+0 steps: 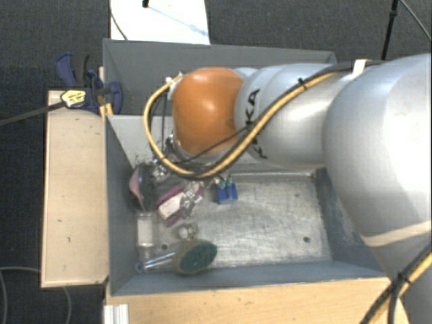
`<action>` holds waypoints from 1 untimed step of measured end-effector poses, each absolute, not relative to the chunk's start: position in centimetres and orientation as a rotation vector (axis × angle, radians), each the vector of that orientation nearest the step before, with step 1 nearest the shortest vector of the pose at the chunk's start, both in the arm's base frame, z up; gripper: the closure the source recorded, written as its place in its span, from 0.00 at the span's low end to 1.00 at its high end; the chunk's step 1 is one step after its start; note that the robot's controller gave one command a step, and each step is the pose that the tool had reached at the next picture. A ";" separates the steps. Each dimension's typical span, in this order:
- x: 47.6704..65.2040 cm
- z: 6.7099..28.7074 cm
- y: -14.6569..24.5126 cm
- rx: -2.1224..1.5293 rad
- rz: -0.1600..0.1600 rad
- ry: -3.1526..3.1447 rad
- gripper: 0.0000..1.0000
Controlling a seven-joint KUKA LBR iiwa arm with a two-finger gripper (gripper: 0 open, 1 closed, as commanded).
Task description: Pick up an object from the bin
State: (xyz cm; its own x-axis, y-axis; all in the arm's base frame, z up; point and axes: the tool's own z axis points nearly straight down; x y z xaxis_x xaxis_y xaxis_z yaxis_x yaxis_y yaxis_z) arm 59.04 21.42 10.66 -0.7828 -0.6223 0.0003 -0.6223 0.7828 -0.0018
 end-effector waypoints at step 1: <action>59.2 7.1 20.1 -1.243 -0.003 2.881 0.00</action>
Offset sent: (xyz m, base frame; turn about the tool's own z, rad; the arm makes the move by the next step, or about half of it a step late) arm -0.0001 -0.0119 -0.0366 -0.1467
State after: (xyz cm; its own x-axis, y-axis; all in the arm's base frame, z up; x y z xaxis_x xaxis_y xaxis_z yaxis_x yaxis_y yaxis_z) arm 59.22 20.11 7.14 -0.6862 -0.7274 -0.0024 -0.7274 0.6862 -0.0031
